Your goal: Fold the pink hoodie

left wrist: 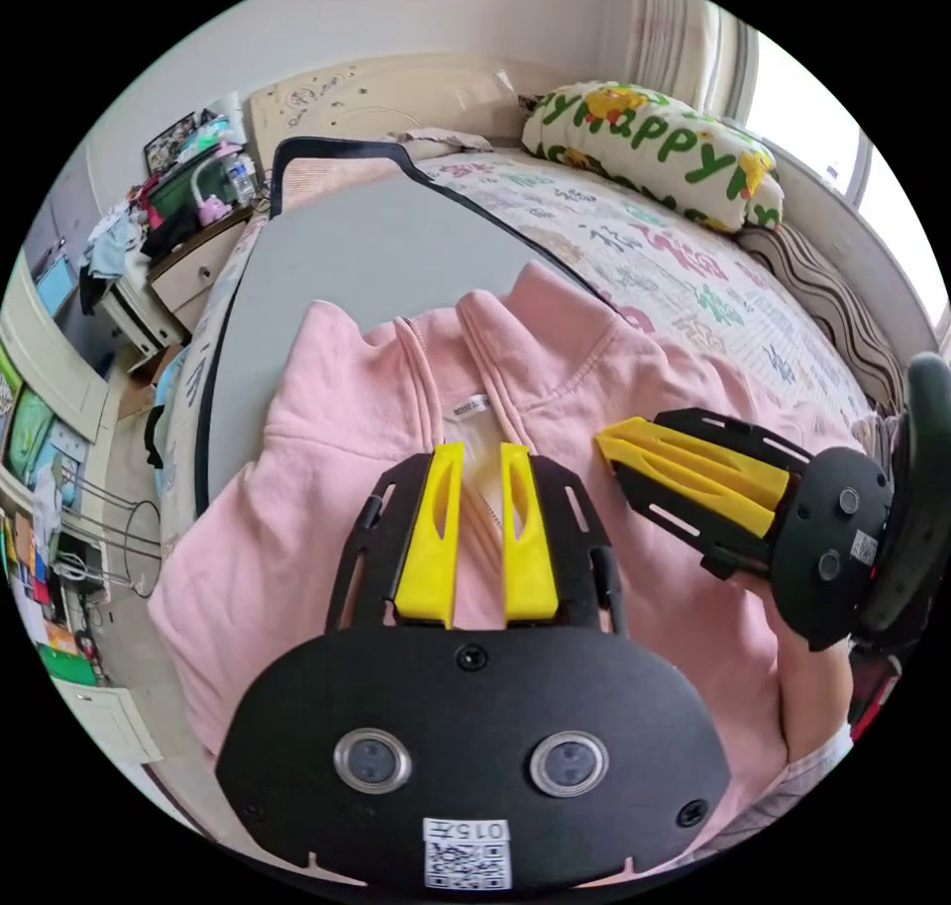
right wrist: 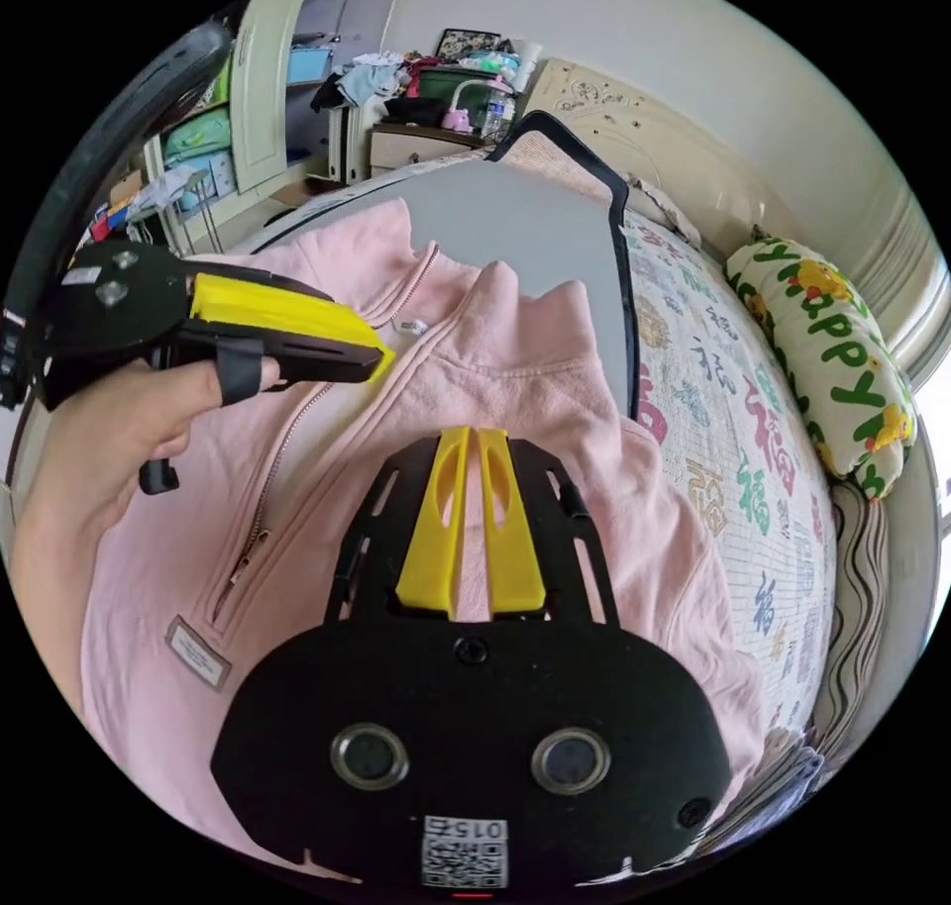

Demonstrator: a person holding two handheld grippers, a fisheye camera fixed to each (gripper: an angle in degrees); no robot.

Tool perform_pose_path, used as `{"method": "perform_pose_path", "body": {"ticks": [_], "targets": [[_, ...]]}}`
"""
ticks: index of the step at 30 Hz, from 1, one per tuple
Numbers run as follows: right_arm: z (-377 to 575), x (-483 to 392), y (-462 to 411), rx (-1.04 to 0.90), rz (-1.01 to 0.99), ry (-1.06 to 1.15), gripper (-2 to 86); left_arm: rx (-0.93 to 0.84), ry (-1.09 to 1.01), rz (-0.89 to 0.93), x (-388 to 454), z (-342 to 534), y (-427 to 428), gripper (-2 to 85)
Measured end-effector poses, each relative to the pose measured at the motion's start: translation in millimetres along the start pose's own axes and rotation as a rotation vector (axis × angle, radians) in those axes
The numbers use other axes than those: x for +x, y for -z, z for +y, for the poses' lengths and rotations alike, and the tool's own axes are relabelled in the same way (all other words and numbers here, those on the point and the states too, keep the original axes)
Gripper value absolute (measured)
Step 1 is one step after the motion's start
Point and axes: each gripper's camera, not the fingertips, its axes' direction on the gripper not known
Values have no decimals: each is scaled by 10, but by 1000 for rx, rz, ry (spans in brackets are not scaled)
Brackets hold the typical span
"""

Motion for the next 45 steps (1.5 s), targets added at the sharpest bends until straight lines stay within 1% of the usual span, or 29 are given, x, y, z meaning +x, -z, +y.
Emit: {"method": "perform_pose_path", "body": {"ticks": [2, 4, 6, 8, 13, 15, 17, 19, 21, 23, 27, 29, 31, 34, 36, 38, 39, 43, 45], "targets": [[-31, -181, -16, 5, 97, 48, 7, -48, -33, -42, 128, -52, 52, 76], [-49, -281, -36, 6, 153, 74, 8, -66, -57, -94, 215, -58, 83, 78], [-55, -299, -23, 21, 169, 68, 18, -70, -58, -131, 263, -52, 104, 73], [-44, -189, 43, 61, 118, 12, 46, -56, -3, -142, 229, -46, 144, 68], [-34, 56, 83, 88, -25, -69, 53, -16, 72, -94, 170, -17, 191, 77], [-52, 87, 63, 75, -48, -70, 55, 2, 50, -157, 275, -16, 216, 85], [-73, 113, 41, 59, -59, -73, 59, 14, 8, -311, 456, -10, 200, 104], [-79, 133, 36, 52, -57, -80, 60, -37, 11, -383, 494, -34, 107, 123], [-73, 154, 47, 57, -60, -84, 61, -47, 14, -357, 462, -29, 81, 124], [-69, 185, 57, 57, -66, -86, 60, -57, 48, -244, 337, -23, 73, 95], [-51, 224, 88, 63, -58, -90, 55, -53, 86, -183, 178, 9, 124, 69], [-38, 268, 106, 63, -58, -99, 51, 37, 114, -114, 90, 84, 261, 55], [-31, 319, 112, 56, -71, -107, 49, 89, 138, -49, 25, 133, 345, 49], [-1, 421, 144, 60, -95, -130, 48, 113, 140, -33, -28, 196, 349, 46], [21, 483, 168, 65, -108, -142, 47, 88, 121, -32, -47, 228, 260, 48], [46, 552, 196, 64, -128, -144, 45, 16, 113, -13, -96, 209, 156, 61], [51, 566, 203, 64, -132, -143, 45, 17, 114, -11, -104, 211, 171, 65], [92, 674, 256, 61, -153, -142, 46, 87, 71, 10, -162, 294, 359, 82], [123, 737, 294, 71, -161, -151, 46, 138, 57, 76, -273, 391, 496, 79]]}}
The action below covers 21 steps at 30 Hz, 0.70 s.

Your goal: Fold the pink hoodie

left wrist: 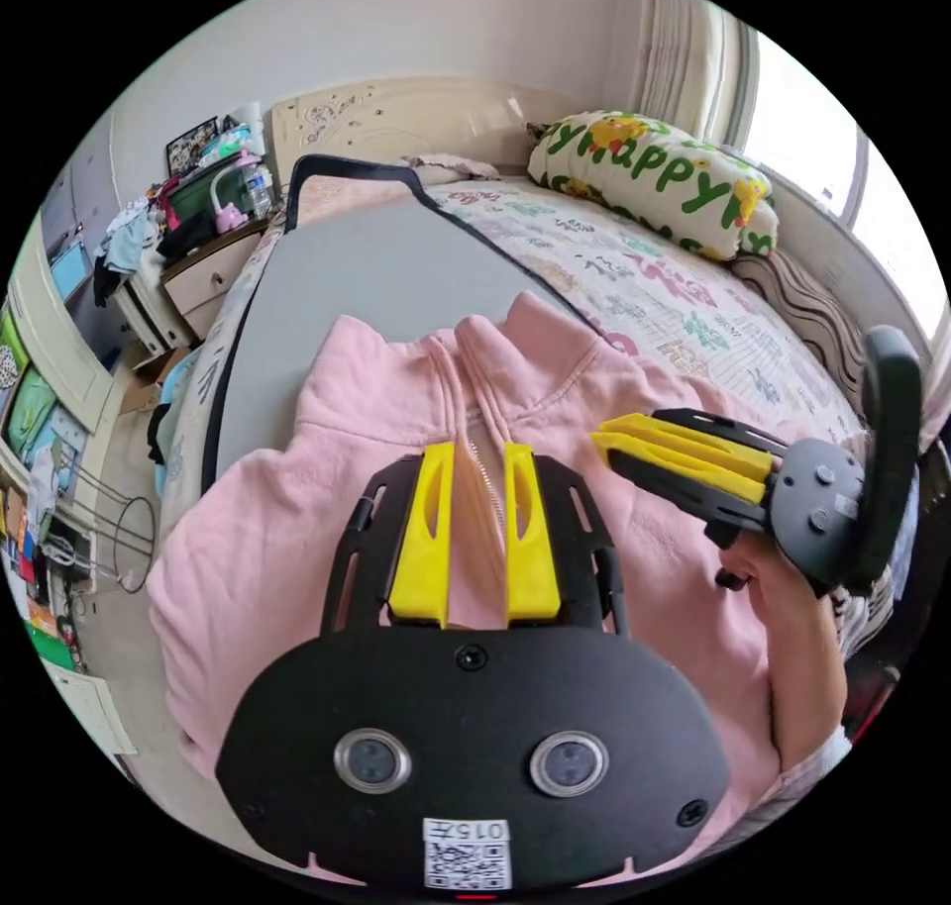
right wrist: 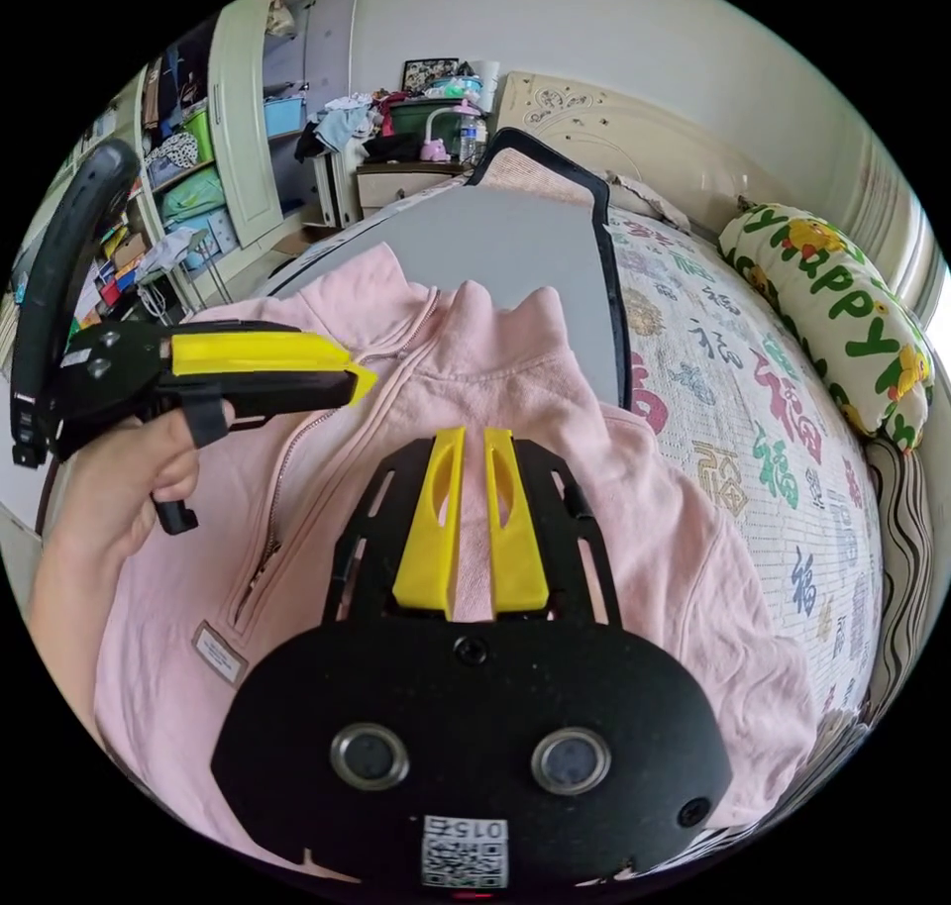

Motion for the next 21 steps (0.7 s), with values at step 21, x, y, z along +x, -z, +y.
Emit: {"method": "perform_pose_path", "body": {"ticks": [21], "targets": [[136, 1647, 534, -125, -197, -257, 101, -80, 85, 51, -2204, 1046, 382, 80]]}}
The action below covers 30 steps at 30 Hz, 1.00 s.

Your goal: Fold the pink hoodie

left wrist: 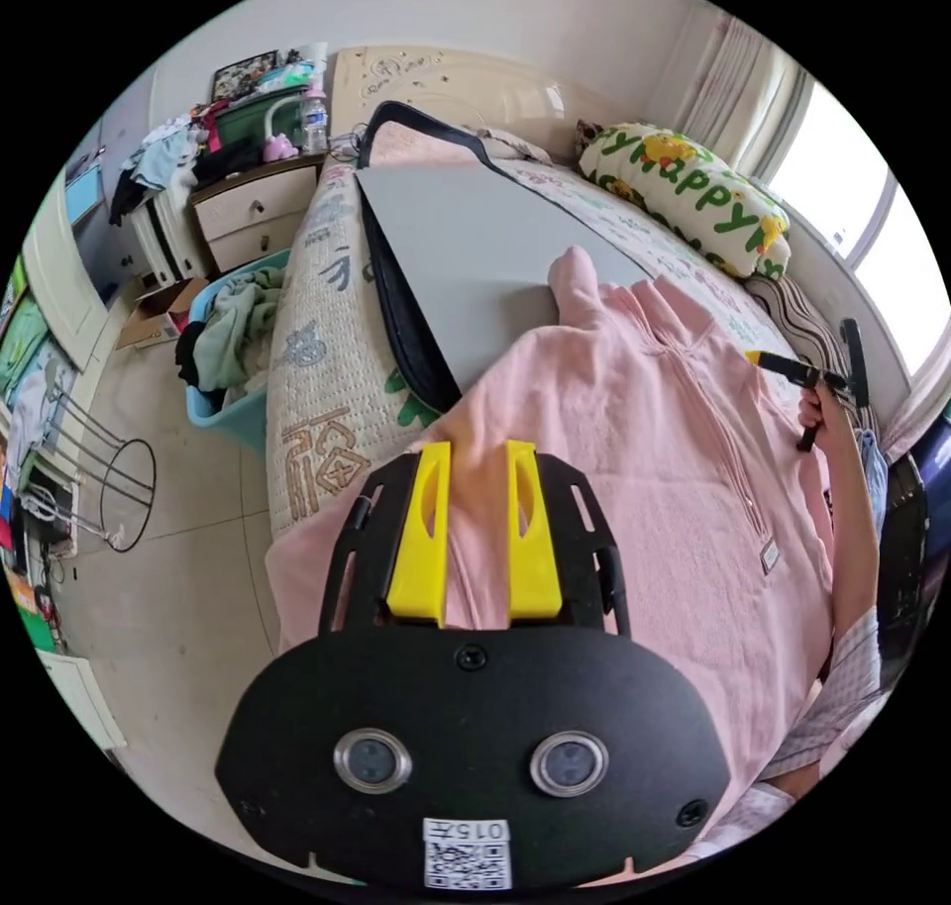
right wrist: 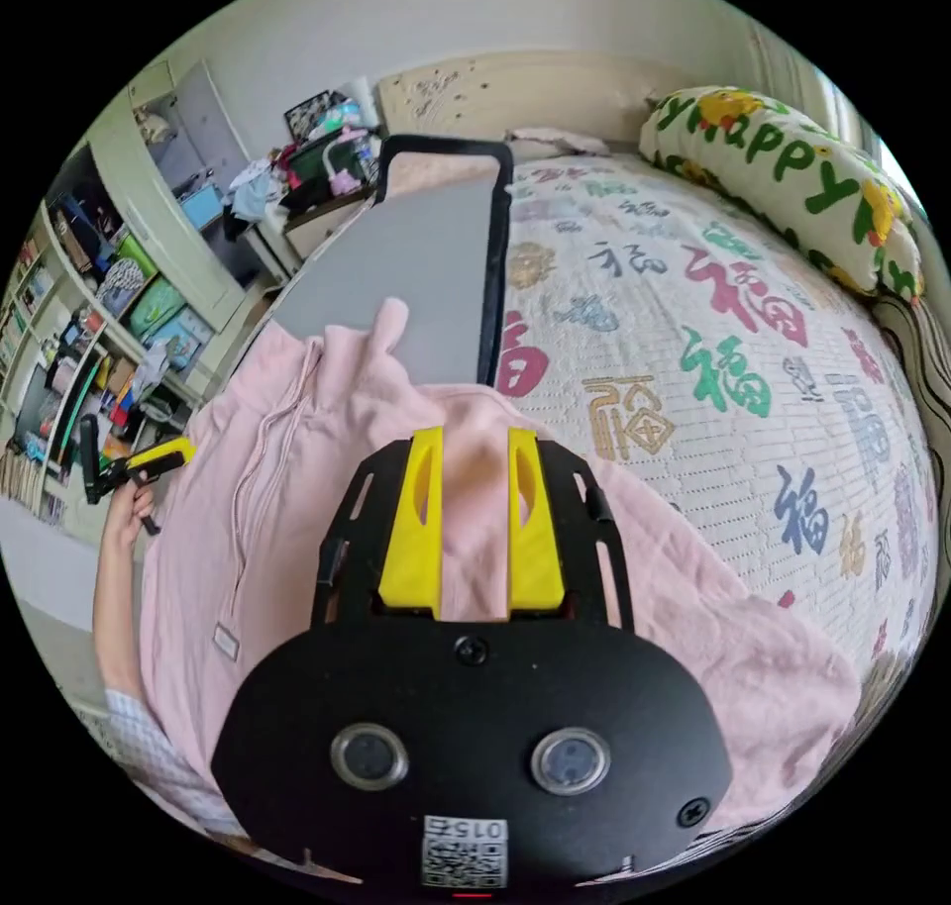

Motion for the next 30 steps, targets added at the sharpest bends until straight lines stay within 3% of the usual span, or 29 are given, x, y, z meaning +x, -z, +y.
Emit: {"method": "perform_pose_path", "body": {"ticks": [2, 7, 12, 17, 21, 26, 30], "targets": [[-54, -85, -126, -96, 55, 61, 94, 2, 13, -13, -12, 11, -8, 52], [-94, -241, -129, 7, 238, 65, 73, 0, 18, -141, 144, 54, -82, 16], [-23, -90, 134, -33, 237, 82, 79, 14, -70, -249, 486, 143, 16, 14], [452, 701, 1064, 19, 256, 53, 94, 269, -115, -332, 1131, 285, 484, 16], [922, 1360, 1470, -33, 280, 31, 97, 320, -222, -222, 1939, 107, 401, 27], [1450, 2159, 1669, -86, 194, -71, 151, 203, -347, -5, 3370, -357, -349, 52], [1638, 2344, 1691, -109, 137, -14, 157, 118, -384, -80, 4092, -556, -901, 37]]}}
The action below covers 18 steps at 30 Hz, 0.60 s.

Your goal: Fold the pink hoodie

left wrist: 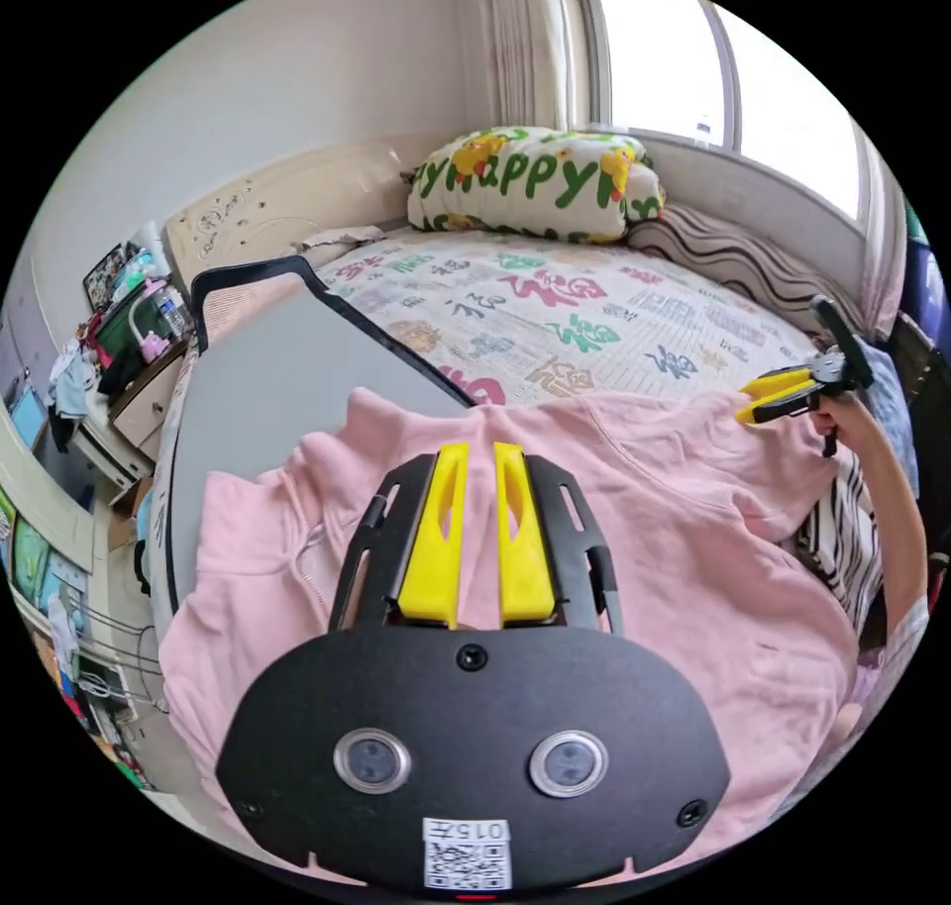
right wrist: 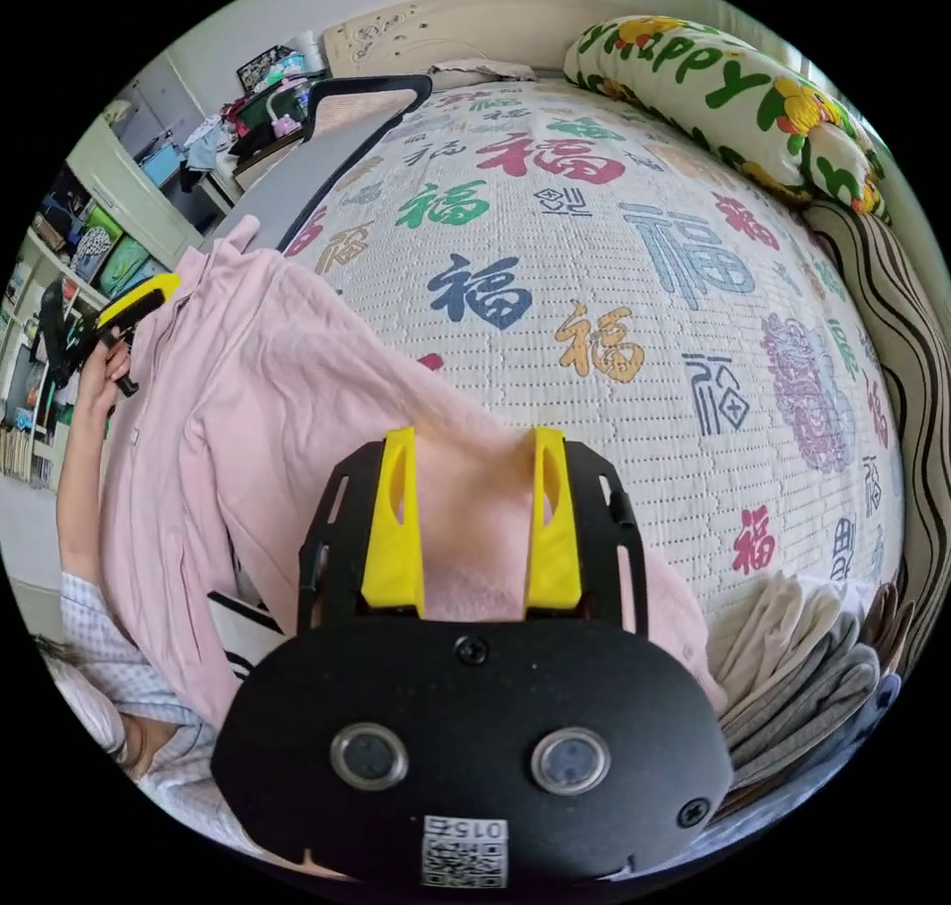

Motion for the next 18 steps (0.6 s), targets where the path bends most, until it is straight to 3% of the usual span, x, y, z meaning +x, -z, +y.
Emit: {"method": "perform_pose_path", "body": {"ticks": [3, 4, 8, 11, 13, 18], "targets": [[68, -20, 84, -41, 35, 112, 97, -93, 19, -97, 190, -147, -345, 23], [88, -31, 141, -56, 68, 145, 42, -112, 41, -134, 182, -158, -424, 18], [155, -14, 345, 10, 230, 137, 12, -145, 115, -203, -33, -61, -565, 6], [177, 98, 356, 35, 318, 69, 10, -188, 121, -145, -151, 27, -706, 2], [180, 172, 263, -15, 286, 47, 17, -199, 127, -133, -170, 26, -729, 0], [457, 460, 656, 140, 107, -37, 74, -127, -16, -156, 77, 60, -501, -2]]}}
